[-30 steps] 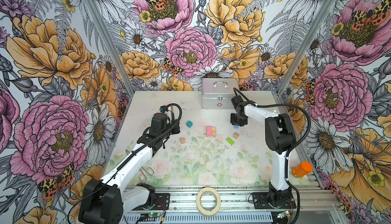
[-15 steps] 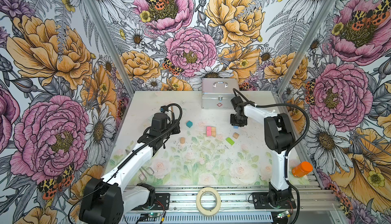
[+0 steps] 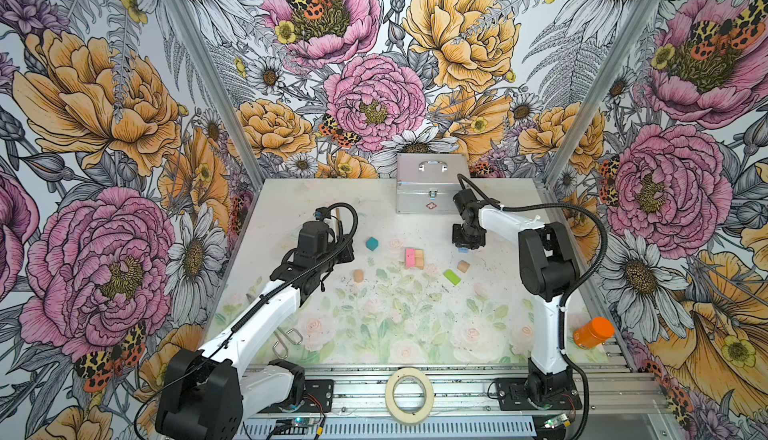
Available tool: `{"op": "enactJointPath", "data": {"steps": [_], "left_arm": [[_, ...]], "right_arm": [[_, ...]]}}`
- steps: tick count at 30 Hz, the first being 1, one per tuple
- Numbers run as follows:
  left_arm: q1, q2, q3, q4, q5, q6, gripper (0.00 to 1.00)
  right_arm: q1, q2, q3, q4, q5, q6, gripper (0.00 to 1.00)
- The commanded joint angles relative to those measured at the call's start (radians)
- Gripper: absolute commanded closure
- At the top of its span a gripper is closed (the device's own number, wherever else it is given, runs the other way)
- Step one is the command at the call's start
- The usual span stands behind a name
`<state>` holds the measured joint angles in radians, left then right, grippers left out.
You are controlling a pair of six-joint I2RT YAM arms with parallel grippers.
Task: Build the wood block tower
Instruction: 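Lift the blue block with the right gripper, then carry the blue block with the right gripper over the wooden stack beside the pink block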
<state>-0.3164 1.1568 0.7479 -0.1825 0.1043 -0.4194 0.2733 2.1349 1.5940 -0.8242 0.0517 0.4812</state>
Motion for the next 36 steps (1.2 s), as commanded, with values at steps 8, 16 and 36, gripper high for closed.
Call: {"op": "enactJointPath", "data": {"steps": [8, 16, 36], "left_arm": [[-0.005, 0.006, 0.016, 0.018, -0.005, -0.007, 0.98], [-0.004, -0.002, 0.009, 0.021, -0.005, -0.008, 0.98], [0.004, -0.029, -0.016, 0.03, -0.003, -0.005, 0.97]], "right_arm": [[0.042, -0.07, 0.025, -0.054, 0.057, 0.022, 1.0], [0.121, -0.112, 0.041, -0.084, 0.057, 0.051, 1.0], [0.295, -0.102, 0.075, -0.087, 0.025, 0.178, 1.0]]}}
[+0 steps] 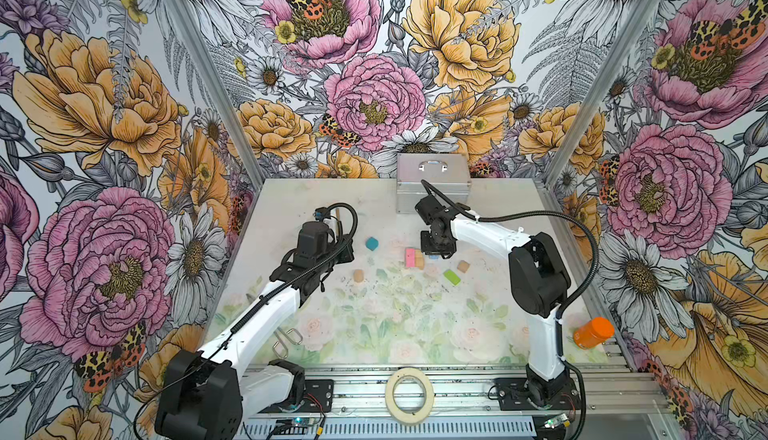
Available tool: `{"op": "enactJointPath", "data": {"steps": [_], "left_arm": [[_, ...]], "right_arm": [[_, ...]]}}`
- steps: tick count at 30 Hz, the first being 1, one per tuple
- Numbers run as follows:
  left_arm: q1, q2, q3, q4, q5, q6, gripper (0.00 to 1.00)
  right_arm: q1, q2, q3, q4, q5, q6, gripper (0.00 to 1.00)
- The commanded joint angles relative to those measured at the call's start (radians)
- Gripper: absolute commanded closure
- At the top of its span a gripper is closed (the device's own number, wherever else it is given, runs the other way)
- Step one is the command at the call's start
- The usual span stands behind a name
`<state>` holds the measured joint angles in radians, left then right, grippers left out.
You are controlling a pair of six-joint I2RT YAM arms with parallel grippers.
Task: Build the wood block tower
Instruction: 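Carry the blue block with the right gripper over the wooden stack beside the pink block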
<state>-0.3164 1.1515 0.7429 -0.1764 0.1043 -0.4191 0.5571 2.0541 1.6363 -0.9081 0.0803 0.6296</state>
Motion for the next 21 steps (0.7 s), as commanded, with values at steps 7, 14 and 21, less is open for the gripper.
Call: {"op": "enactJointPath", "data": {"steps": [7, 14, 21], "left_arm": [[0.006, -0.027, -0.015, 0.026, -0.003, -0.006, 0.97], [0.007, -0.026, -0.016, 0.027, 0.0, -0.006, 0.97], [0.009, -0.027, -0.016, 0.032, 0.004, -0.008, 0.97]], "right_arm": [[0.036, 0.0, 0.046, -0.003, -0.019, 0.046, 1.0], [0.055, 0.007, 0.047, -0.004, -0.028, 0.054, 1.0], [0.064, 0.019, 0.051, -0.003, -0.041, 0.059, 1.0]]}}
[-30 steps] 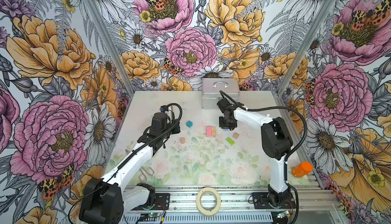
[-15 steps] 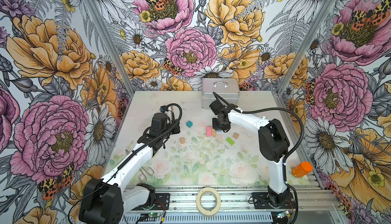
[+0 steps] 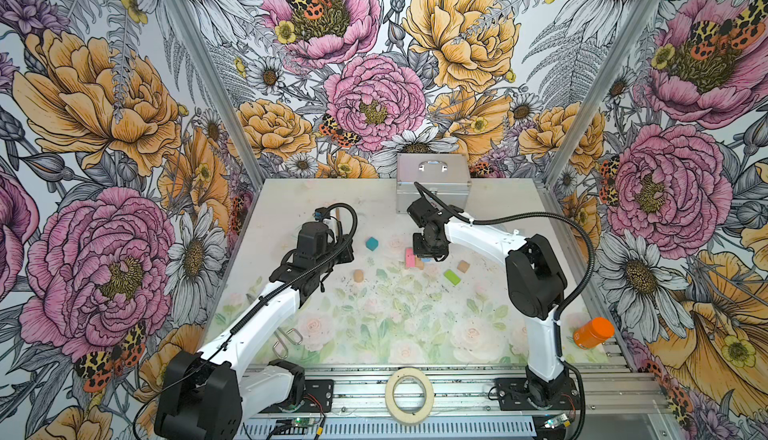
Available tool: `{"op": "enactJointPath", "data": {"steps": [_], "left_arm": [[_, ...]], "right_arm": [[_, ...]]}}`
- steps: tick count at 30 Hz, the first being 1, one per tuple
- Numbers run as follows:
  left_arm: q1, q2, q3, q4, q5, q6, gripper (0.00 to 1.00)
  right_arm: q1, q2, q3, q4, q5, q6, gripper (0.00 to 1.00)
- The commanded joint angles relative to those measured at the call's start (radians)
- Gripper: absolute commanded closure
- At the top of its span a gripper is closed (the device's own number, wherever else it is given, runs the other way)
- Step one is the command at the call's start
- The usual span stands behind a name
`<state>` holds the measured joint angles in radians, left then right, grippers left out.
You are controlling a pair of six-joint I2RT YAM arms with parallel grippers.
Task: Build the wood block tower
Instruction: 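Carry the blue block with the right gripper over the wooden stack beside the pink block, then lower the blue block upright against the stack next to the pink block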
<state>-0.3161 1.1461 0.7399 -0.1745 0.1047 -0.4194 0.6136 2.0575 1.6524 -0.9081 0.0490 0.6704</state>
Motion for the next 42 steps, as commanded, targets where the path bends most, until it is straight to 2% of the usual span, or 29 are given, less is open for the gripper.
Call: {"op": "enactJointPath", "data": {"steps": [1, 10, 17, 42], "left_arm": [[0.008, -0.02, -0.013, 0.03, 0.005, -0.007, 0.98], [0.008, -0.021, -0.014, 0.031, 0.007, -0.007, 0.97], [0.01, -0.023, -0.017, 0.032, 0.009, -0.007, 0.97], [0.009, -0.031, -0.022, 0.03, 0.006, -0.006, 0.98]], "right_arm": [[0.009, 0.016, 0.036, -0.003, -0.011, 0.018, 1.0], [0.015, 0.022, 0.036, -0.003, -0.021, 0.024, 1.0], [0.021, 0.033, 0.04, -0.003, -0.028, 0.027, 0.96], [0.025, 0.033, 0.041, -0.005, -0.036, 0.032, 0.77]]}}
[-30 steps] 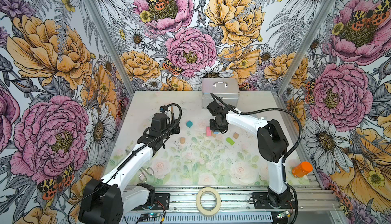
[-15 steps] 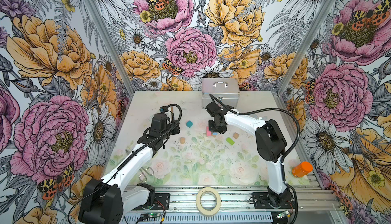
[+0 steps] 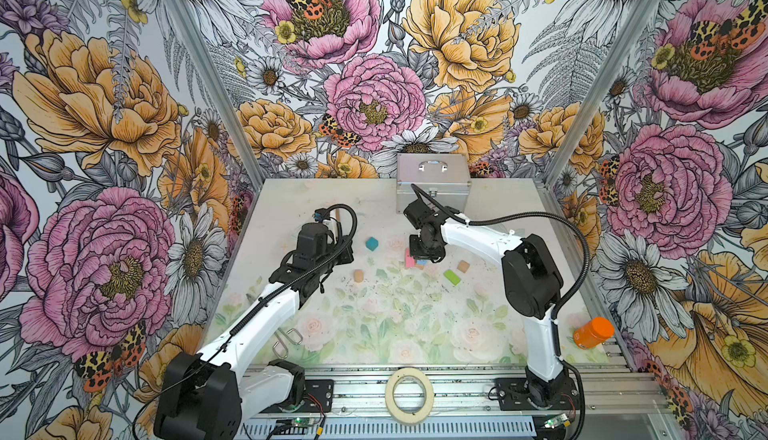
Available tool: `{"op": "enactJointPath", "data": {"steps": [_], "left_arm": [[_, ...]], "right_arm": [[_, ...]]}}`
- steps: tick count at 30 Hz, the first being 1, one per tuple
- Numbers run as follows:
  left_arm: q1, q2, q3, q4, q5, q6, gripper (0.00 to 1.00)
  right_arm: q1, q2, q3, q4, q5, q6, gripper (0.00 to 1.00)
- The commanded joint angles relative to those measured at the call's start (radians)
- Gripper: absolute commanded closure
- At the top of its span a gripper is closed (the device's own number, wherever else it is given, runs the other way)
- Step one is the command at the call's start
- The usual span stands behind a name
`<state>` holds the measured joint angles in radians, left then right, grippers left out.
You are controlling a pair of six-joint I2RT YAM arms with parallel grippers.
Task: Build the wood block tower
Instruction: 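Lower the blue block upright against the stack next to the pink block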
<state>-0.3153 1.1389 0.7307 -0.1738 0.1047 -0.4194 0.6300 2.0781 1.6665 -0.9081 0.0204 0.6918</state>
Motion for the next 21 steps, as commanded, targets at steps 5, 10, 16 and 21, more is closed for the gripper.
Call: {"op": "enactJointPath", "data": {"steps": [5, 10, 16, 21], "left_arm": [[0.009, -0.025, -0.013, 0.03, 0.007, -0.006, 0.97], [0.01, -0.027, -0.014, 0.03, 0.005, -0.006, 0.97], [0.01, -0.029, -0.014, 0.028, 0.003, -0.005, 0.97], [0.011, -0.03, -0.014, 0.027, 0.003, -0.005, 0.97]], "right_arm": [[0.008, 0.017, 0.026, -0.006, -0.007, 0.011, 0.74], [0.008, 0.016, 0.028, -0.008, -0.005, 0.01, 0.72], [0.009, 0.015, 0.028, -0.009, -0.004, 0.012, 0.69], [0.009, 0.015, 0.029, -0.009, -0.005, 0.012, 0.67]]}}
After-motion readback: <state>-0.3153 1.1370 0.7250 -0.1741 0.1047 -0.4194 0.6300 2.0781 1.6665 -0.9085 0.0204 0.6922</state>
